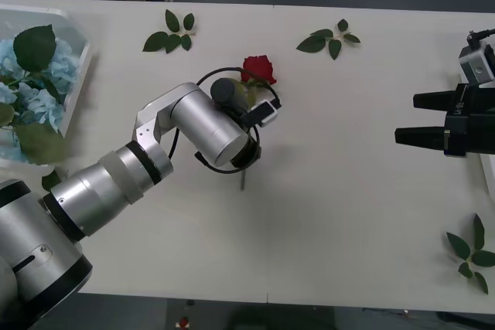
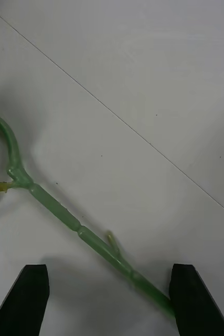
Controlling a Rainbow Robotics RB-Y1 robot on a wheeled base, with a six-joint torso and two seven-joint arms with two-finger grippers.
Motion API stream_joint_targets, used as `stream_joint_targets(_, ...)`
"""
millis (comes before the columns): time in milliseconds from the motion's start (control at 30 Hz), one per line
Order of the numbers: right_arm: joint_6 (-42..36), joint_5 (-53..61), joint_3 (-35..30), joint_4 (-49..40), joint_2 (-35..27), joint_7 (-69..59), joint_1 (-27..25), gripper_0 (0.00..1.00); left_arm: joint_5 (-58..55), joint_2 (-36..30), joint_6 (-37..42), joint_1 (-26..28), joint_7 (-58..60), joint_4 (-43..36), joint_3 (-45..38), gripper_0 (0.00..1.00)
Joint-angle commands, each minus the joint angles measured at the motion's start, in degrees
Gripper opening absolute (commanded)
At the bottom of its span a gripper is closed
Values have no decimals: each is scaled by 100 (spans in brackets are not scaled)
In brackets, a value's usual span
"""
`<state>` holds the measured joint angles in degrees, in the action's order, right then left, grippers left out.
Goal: Put the red flowers into the right box and the blue flowers into the left box
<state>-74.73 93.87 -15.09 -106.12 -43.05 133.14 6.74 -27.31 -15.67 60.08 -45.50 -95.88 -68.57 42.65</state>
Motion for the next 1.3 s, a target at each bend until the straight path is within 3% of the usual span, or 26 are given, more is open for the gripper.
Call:
stream_joint_targets(33,38,35,-91,-164,-81,221,38,100,33,-41,-41,-126,-54,-43,-72,56)
stream_joint_targets(100,38,35,-91,-164,-81,221,38,100,33,-41,-41,-126,-54,-43,-72,46)
stream_joint_targets(233,38,35,-91,-164,-81,221,38,100,33,-33,-41,-126,-54,-43,-72,38)
stream_joint_targets(533,91,35,-91,-155,-81,221,38,100,24,-33,-41,-126,-62,63,-72,32)
stream_joint_targets(800,108,35,-91,-155,-81,221,38,100,15,-41,-41,-126,-54,80,-72,3)
stream_joint_targets(1300,117,35,-91,-164,-81,204,56,100,50,-138,-41,-134,17,80,-81,0)
